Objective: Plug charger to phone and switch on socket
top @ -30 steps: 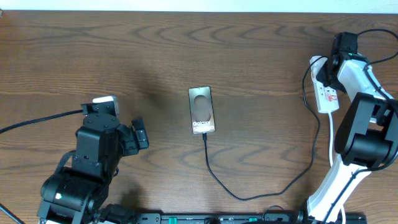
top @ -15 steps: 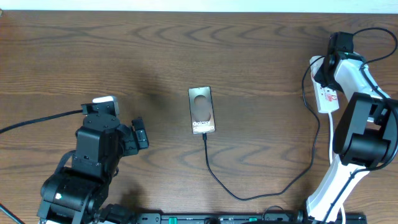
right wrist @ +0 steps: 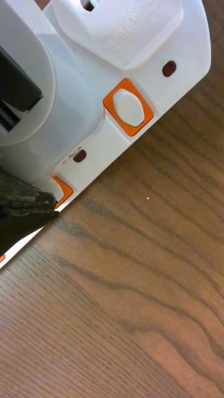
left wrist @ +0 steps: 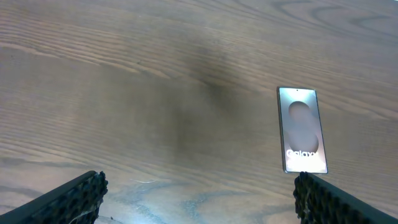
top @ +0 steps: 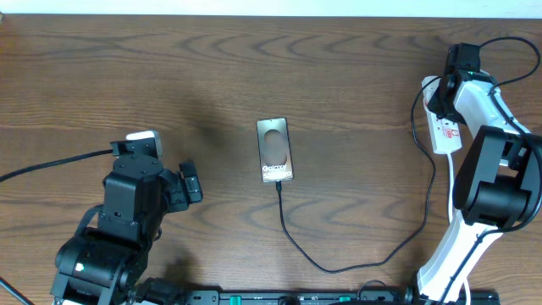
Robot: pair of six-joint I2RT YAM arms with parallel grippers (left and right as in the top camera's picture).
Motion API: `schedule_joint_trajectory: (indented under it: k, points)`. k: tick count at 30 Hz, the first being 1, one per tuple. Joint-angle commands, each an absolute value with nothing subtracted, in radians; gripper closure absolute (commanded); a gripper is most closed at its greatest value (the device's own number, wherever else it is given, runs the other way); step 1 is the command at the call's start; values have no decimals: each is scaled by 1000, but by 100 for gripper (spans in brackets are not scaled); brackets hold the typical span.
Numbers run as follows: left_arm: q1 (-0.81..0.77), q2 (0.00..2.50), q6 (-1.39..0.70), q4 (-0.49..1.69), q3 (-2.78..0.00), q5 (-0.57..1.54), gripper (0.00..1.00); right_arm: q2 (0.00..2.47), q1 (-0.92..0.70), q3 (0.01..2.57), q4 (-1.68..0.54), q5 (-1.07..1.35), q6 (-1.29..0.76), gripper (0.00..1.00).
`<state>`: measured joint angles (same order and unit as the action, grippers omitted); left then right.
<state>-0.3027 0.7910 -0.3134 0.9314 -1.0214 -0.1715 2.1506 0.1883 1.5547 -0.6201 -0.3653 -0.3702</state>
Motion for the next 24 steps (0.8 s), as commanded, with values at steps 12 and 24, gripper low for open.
schedule_joint_trajectory:
  k: [12, 24]
  points:
    - [-298, 791, -307, 931, -1019, -188, 2, 2187, 76, 1556, -567, 155, -324, 99]
    - [-298, 791, -307, 931, -1019, -188, 2, 2187, 76, 1556, -564, 265, -324, 99]
